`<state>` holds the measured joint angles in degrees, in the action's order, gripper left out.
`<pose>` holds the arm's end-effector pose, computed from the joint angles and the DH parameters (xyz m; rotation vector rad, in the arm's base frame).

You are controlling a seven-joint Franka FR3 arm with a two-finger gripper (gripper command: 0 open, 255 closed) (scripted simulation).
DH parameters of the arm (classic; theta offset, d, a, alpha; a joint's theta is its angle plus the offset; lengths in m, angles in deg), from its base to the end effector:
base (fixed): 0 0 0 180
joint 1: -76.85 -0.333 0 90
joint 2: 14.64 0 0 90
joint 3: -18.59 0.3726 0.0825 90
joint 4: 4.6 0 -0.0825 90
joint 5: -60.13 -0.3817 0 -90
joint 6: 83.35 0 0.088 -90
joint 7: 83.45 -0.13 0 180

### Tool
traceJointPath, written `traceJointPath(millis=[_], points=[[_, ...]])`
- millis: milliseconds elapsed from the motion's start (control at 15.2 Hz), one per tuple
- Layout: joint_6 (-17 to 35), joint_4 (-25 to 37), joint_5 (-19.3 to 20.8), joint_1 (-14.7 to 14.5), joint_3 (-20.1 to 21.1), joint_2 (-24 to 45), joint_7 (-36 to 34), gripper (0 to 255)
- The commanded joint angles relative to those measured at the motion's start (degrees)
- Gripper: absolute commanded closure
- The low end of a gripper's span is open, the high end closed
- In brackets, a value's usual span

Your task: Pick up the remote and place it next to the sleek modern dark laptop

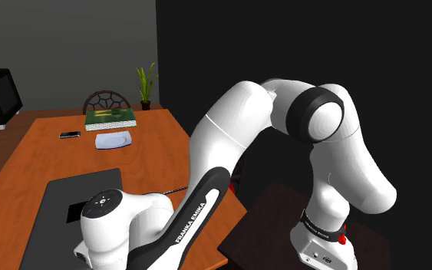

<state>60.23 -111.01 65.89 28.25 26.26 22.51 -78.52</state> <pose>0.3798 0.5551 0.1954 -2.6415 -1.6592 0.0024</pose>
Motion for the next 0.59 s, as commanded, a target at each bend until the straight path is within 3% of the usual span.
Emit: traceJointPath(millis=[0, 198, 528], points=[[0.0, 0.0, 0.0, 0.0, 0.0, 0.0, 0.0, 0], [0.0, 0.0, 0.0, 0.0, 0.0, 0.0, 0.0, 0], [-4.8, -0.8, -0.9, 0.7, 0.8, -5.6, 0.6, 0]])
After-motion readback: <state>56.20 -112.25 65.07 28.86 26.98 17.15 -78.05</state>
